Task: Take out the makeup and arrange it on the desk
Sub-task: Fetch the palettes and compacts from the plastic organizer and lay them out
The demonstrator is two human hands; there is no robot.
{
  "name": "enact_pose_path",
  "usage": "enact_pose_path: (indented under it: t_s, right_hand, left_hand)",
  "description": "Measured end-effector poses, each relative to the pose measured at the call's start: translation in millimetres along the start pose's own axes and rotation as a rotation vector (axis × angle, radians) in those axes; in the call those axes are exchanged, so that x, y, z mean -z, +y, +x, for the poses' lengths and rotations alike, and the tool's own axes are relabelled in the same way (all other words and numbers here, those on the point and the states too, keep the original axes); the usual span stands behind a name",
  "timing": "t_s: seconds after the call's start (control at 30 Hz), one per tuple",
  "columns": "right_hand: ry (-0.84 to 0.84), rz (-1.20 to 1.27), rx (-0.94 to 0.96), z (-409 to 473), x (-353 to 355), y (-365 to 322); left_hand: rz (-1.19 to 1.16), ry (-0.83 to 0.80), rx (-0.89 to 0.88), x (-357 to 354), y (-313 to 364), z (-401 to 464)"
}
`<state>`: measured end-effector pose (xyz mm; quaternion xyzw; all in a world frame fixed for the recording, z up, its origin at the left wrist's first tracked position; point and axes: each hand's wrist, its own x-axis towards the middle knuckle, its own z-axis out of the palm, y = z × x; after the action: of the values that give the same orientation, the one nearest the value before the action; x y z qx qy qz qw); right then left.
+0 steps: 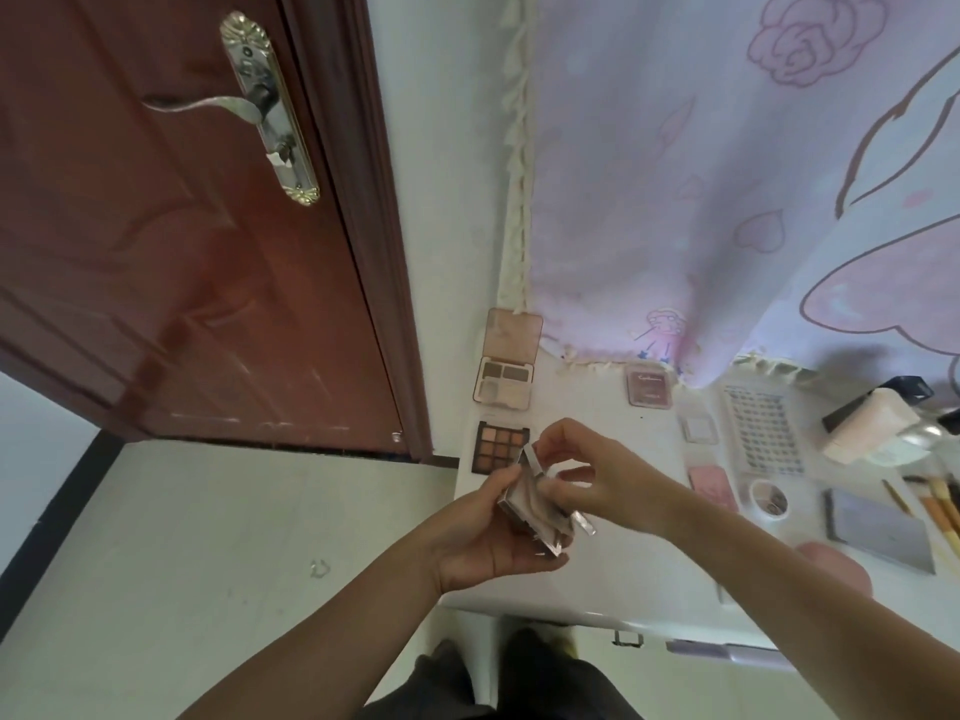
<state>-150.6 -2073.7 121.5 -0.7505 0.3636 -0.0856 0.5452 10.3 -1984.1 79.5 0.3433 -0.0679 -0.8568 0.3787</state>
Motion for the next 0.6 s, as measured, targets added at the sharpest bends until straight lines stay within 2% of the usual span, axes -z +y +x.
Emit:
enact_pose_path:
  t_s: [0.07, 0.23, 0.4, 0.47, 0.6]
  right_hand:
    - [-0.027, 0.077, -0.06, 3.6, 2.4, -1.3]
    - [0.047, 0.424, -0.286, 9.5, 0.2, 7.2]
    - [0.093, 0.411, -0.339, 13.6, -24.3, 27.2]
    - [0.136, 0.28, -0.346, 20.1, -32.3, 32.5]
    - [0.139, -0.066, -0.29, 37.6, -48.0, 38.6]
  left_hand:
    - [-0.038, -0.028, 0.027, 4.3, 0.9, -4.7]
    - [-0.082, -0.045, 0.027, 29.6, -3.2, -20.1]
    - [-0.089, 0.11, 0.005, 48.5, -12.8, -25.0]
    - [0.064, 0.237, -0.067, 56.6, -19.3, -21.4]
    - [0.723, 0.559, -0.227, 62.9, -30.7, -14.2]
